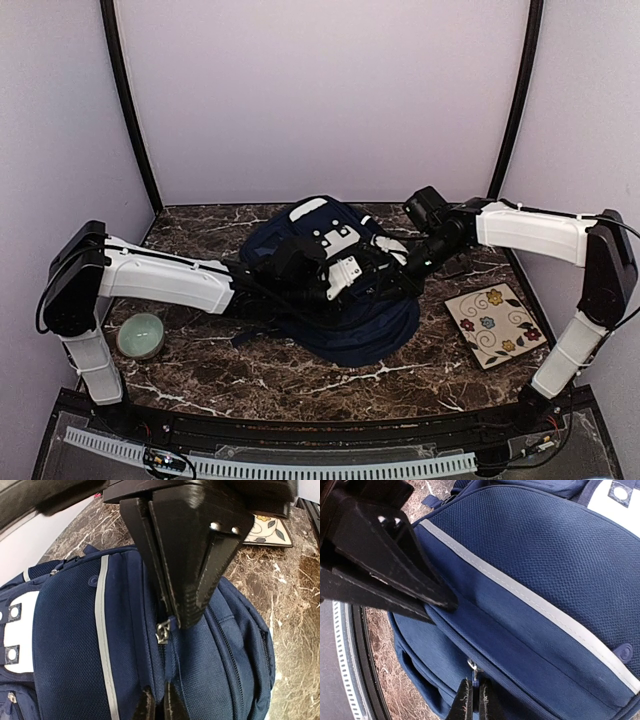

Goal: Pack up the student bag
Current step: Hold the upper front pocket of the student bag, then zip the upper front pocket of the student bag, then hold the upper front pocket of the student bag.

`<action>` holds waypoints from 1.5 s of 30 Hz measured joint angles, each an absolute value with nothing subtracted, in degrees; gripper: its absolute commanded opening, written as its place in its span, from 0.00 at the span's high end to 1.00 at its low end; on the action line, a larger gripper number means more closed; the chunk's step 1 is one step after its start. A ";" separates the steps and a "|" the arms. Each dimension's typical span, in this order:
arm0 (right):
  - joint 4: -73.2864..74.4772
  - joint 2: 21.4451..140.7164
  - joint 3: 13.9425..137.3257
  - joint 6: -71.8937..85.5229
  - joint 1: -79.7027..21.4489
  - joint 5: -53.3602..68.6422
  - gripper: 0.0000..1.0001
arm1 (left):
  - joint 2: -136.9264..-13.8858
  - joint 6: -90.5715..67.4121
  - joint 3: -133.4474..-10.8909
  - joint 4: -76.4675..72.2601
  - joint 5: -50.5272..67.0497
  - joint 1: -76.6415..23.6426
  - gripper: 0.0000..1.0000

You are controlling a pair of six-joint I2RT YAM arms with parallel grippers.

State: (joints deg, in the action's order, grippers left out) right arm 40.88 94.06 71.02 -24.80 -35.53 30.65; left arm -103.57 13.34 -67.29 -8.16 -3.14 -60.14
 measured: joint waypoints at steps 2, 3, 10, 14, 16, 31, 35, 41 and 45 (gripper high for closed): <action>40.97 94.06 71.02 -24.93 -34.89 30.81 1.00 | -102.87 13.58 -66.22 -8.82 -3.62 -60.18 1.00; 41.01 94.06 71.00 -24.97 -34.46 30.87 1.00 | -102.37 13.76 -65.65 -9.17 -3.79 -60.18 1.00; 41.95 94.67 70.89 -24.97 -28.77 31.35 1.00 | -95.37 15.07 -58.96 -9.58 -5.43 -59.92 1.00; 42.17 95.57 70.89 -24.97 -27.35 31.29 1.00 | -91.92 16.32 -56.29 -8.27 -7.92 -59.90 0.97; 42.02 95.70 70.89 -24.97 -27.00 31.38 1.00 | -89.60 16.82 -54.30 -7.14 -8.67 -59.72 0.74; 44.18 95.15 71.05 -27.79 -35.97 31.73 1.00 | -92.42 16.08 -61.19 -9.43 6.42 -58.02 0.46; 44.34 94.26 71.37 -27.81 -36.10 31.97 1.00 | -97.34 17.28 -62.57 -12.38 9.61 -58.13 0.46; 44.38 93.93 71.37 -27.81 -36.10 32.14 1.00 | -102.10 18.72 -63.81 -13.72 9.23 -58.15 0.59; 44.40 93.91 71.37 -27.81 -36.10 32.12 1.00 | -104.53 19.20 -66.00 -14.09 6.02 -58.15 0.82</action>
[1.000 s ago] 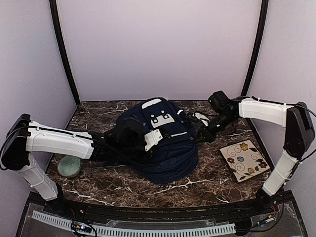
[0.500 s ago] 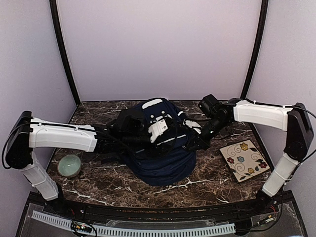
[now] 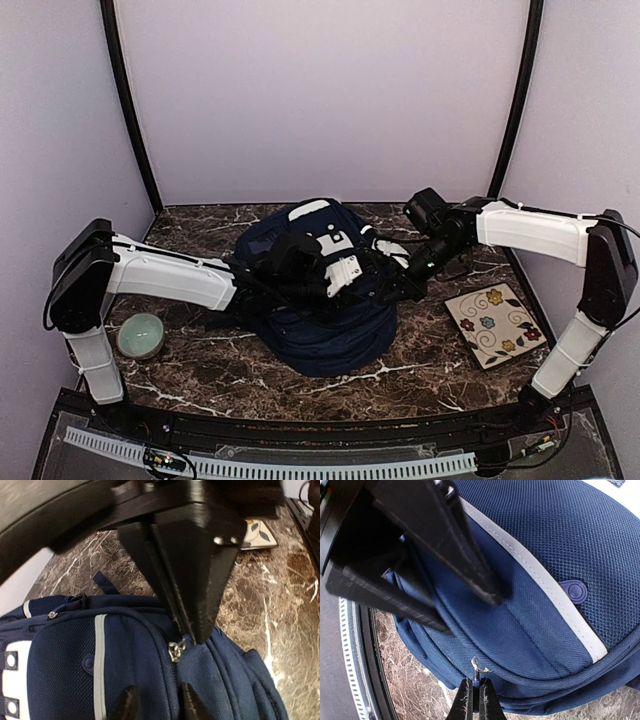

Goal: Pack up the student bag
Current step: Hold the upper front pocket of the student bag, then zip the upper front pocket of the student bag.

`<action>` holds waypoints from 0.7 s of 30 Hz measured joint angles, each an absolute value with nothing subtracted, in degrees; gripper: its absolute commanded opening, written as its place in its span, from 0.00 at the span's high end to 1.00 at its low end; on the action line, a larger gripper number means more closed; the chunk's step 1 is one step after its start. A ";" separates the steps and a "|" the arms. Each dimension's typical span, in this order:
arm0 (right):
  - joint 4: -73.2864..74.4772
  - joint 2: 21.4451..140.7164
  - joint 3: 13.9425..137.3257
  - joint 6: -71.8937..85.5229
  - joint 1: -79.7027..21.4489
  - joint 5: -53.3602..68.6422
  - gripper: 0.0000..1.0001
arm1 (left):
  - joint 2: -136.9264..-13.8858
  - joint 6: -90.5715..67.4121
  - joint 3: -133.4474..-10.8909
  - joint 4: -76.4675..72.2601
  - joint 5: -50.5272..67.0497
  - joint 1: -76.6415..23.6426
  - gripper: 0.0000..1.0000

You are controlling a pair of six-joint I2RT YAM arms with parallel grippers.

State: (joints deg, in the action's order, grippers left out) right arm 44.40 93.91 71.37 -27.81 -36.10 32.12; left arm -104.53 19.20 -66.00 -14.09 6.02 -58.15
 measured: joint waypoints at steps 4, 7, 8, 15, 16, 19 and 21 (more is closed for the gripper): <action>44.12 93.91 71.37 -27.81 -35.75 31.99 1.00 | -105.21 19.59 -66.83 -14.11 3.18 -58.41 0.95; 44.29 93.93 71.35 -28.05 -34.37 32.84 1.00 | -105.16 19.90 -66.65 -14.66 1.80 -58.83 1.00; 44.53 93.93 71.35 -28.29 -33.61 33.39 1.00 | -105.06 19.90 -66.46 -15.03 1.67 -58.81 1.00; 44.31 93.97 71.24 -29.89 -28.62 34.87 1.00 | -101.06 20.60 -61.56 -17.56 3.07 -58.78 1.00; 43.94 94.13 71.22 -29.95 -28.38 35.03 1.00 | -100.49 20.73 -60.88 -17.78 3.60 -58.78 1.00; 43.24 95.33 71.26 -29.95 -27.94 35.55 1.00 | -99.50 21.23 -59.40 -18.17 5.56 -58.74 1.00; 43.07 96.47 71.50 -29.98 -27.73 35.92 1.00 | -99.35 21.41 -58.96 -18.17 6.48 -58.65 1.00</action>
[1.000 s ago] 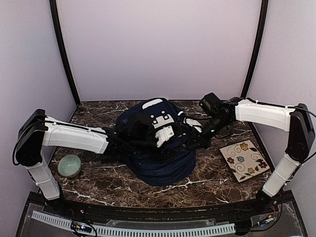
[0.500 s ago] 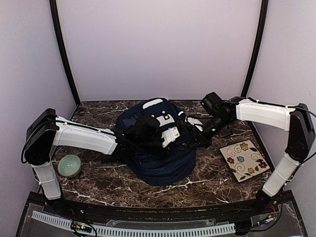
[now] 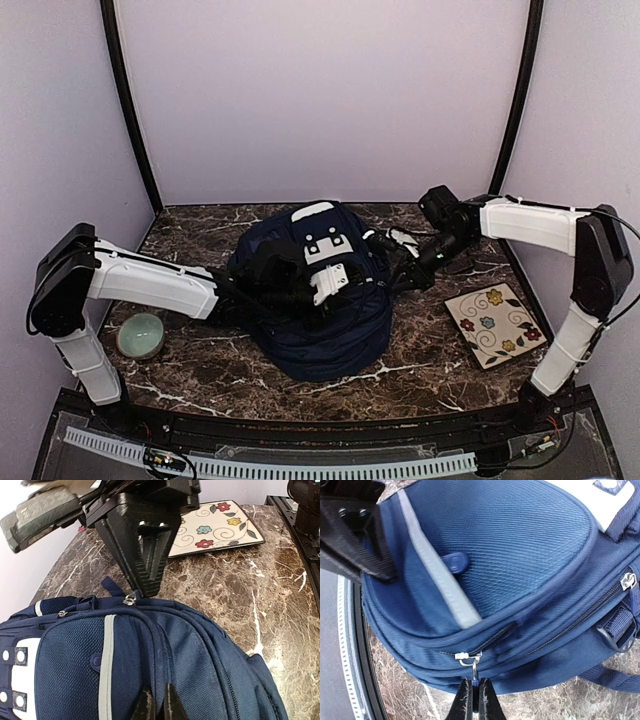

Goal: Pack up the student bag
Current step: Zip the upper front pocket of the student bag.

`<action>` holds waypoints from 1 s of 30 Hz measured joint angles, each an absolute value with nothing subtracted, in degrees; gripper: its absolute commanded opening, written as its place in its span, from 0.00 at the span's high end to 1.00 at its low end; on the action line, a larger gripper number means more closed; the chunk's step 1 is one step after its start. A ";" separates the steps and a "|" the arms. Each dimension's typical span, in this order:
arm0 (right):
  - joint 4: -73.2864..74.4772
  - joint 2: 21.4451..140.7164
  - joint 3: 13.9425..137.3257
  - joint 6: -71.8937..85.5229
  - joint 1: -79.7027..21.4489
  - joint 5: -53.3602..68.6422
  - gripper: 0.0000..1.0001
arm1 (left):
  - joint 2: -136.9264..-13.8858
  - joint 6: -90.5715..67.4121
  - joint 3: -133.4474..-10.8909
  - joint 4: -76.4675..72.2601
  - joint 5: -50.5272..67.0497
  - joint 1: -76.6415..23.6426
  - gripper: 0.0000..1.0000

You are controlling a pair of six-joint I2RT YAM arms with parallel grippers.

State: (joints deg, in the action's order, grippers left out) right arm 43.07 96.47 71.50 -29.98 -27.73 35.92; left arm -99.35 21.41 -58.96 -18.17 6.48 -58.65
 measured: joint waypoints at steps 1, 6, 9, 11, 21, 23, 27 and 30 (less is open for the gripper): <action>43.07 97.08 71.75 -29.95 -27.62 36.05 1.00 | -99.31 21.47 -58.67 -18.24 6.92 -58.61 1.00; 43.05 99.53 73.80 -29.28 -27.42 35.97 1.00 | -99.11 22.20 -57.91 -18.57 8.38 -58.33 1.00; 42.81 100.47 74.81 -28.10 -27.38 35.77 1.00 | -98.98 22.50 -57.82 -18.55 8.45 -58.28 1.00; 42.46 100.92 75.13 -27.22 -27.35 35.66 1.00 | -98.87 22.65 -57.74 -18.57 8.47 -58.28 1.00; 42.09 103.50 76.75 -23.35 -27.35 36.23 1.00 | -98.54 24.25 -56.75 -19.40 7.73 -58.13 0.99; 42.28 104.75 77.49 -22.83 -27.35 36.64 0.99 | -98.54 24.45 -56.64 -19.40 7.55 -58.00 0.99; 42.44 106.15 78.15 -21.98 -27.35 37.39 0.96 | -98.54 24.82 -56.29 -19.27 6.92 -57.95 0.99; 42.41 106.34 78.22 -21.67 -27.35 37.50 0.93 | -98.54 24.88 -56.16 -19.25 6.81 -57.95 0.99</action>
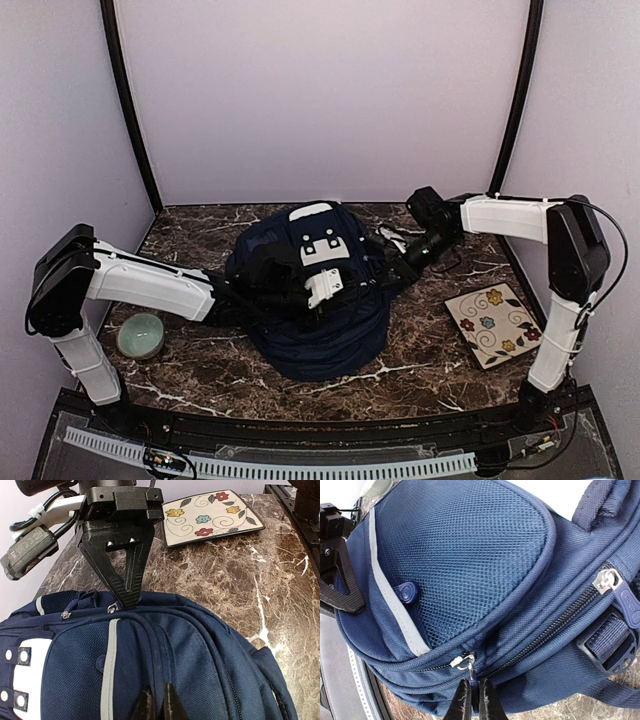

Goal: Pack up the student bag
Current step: Put down the student bag at the center of the board, then reset both arms

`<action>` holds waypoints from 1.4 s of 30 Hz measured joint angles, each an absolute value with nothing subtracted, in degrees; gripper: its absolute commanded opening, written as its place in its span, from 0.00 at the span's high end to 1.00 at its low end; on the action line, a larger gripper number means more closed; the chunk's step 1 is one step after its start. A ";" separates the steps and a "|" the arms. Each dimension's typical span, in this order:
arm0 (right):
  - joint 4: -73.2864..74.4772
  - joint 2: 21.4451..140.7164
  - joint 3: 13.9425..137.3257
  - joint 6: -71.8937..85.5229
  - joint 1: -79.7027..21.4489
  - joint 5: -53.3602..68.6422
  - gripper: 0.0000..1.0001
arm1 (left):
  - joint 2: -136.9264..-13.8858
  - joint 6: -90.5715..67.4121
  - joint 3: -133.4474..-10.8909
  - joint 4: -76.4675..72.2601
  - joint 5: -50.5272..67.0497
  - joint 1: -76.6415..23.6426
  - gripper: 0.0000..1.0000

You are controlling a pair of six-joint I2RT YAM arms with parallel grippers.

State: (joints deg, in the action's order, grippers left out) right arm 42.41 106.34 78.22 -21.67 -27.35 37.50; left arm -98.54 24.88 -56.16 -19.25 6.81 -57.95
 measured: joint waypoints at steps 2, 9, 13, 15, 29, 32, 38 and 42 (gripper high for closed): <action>42.13 106.34 78.22 -21.34 -27.35 37.23 0.88 | -98.50 24.91 -56.07 -19.27 6.81 -57.95 0.96; 39.46 105.71 78.17 -21.02 -25.58 32.34 0.76 | -97.21 23.94 -55.83 -17.58 6.63 -58.81 0.63; 37.17 101.38 77.34 -22.20 -23.09 28.53 0.65 | -95.39 22.46 -56.40 -15.14 5.52 -59.48 0.59; 36.64 97.97 76.69 -22.74 -22.52 27.11 0.61 | -94.00 22.24 -56.49 -13.76 4.43 -59.46 0.56; 26.70 77.49 72.07 -21.26 -13.37 20.91 0.00 | -79.81 22.76 -56.55 -6.79 -14.11 -51.46 0.01; 21.89 75.55 71.33 -17.87 -10.20 17.72 0.00 | -76.79 21.54 -56.16 -7.88 -21.65 -48.47 0.01; 9.13 75.66 65.25 -6.90 -8.23 10.74 0.00 | -68.60 13.19 -47.35 -16.91 -36.49 -40.51 0.01; 4.25 75.50 58.24 -1.28 -8.23 6.83 0.00 | -65.10 7.73 -40.49 -20.64 -40.66 -36.47 0.01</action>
State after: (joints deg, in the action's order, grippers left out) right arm 4.25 75.50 58.24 -1.28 -8.23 6.83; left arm -65.10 7.73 -40.49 -20.64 -40.66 -36.47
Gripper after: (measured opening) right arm 0.999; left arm 0.988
